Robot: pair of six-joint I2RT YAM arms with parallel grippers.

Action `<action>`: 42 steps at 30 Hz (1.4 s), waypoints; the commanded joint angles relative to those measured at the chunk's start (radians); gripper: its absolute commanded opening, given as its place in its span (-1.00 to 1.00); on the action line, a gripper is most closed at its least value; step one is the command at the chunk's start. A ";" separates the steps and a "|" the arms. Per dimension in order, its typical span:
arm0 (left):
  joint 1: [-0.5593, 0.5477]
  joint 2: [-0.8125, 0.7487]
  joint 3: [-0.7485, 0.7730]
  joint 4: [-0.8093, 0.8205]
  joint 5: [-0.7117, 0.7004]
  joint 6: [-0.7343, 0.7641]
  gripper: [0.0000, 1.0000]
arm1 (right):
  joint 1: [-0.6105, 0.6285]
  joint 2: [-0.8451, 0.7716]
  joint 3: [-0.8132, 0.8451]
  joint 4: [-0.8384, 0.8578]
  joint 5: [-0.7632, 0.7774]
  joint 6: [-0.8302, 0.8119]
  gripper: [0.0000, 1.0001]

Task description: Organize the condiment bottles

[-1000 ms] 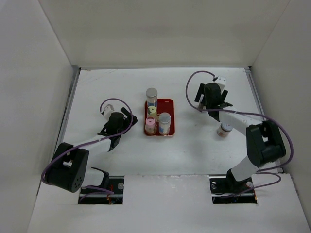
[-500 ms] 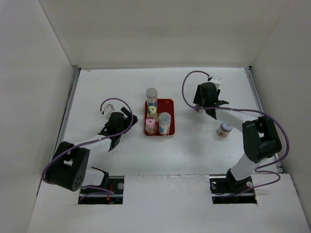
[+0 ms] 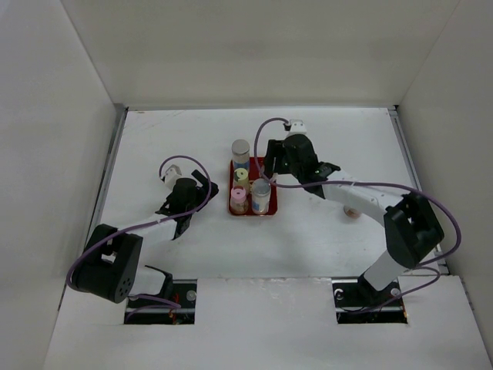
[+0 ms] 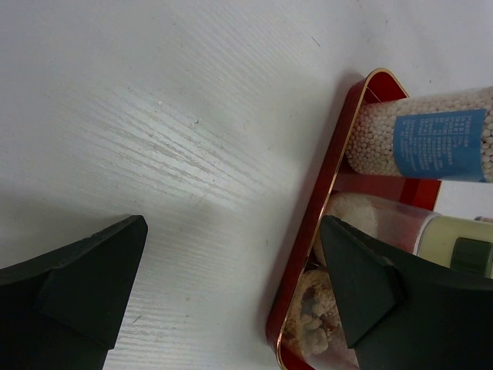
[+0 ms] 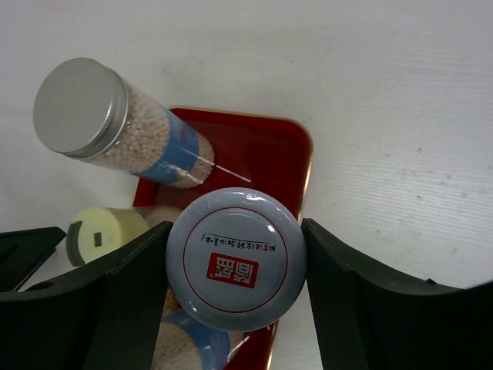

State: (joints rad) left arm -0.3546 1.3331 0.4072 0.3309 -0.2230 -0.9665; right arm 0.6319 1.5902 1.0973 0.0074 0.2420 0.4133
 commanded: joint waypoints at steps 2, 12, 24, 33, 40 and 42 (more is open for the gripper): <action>0.003 -0.023 -0.013 -0.004 0.014 -0.008 1.00 | 0.022 0.051 0.091 0.098 -0.070 0.047 0.00; -0.001 -0.012 -0.010 -0.004 0.016 -0.008 1.00 | 0.036 0.135 0.113 0.054 -0.107 0.071 0.11; -0.002 -0.012 -0.010 -0.004 0.013 -0.008 1.00 | 0.033 0.102 0.118 0.034 -0.069 0.093 0.79; -0.004 -0.018 -0.010 -0.004 0.014 -0.008 1.00 | -0.077 -0.047 0.075 0.028 0.052 0.102 0.73; -0.008 -0.009 -0.008 -0.004 0.016 -0.009 1.00 | -0.258 -0.376 -0.258 0.006 0.399 0.076 0.84; -0.008 0.003 -0.004 -0.003 0.017 -0.009 1.00 | -0.319 -0.464 -0.338 -0.047 0.473 0.082 0.94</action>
State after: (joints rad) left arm -0.3553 1.3315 0.4068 0.3294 -0.2165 -0.9688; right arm 0.3561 1.2087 0.8368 0.0036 0.5251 0.4976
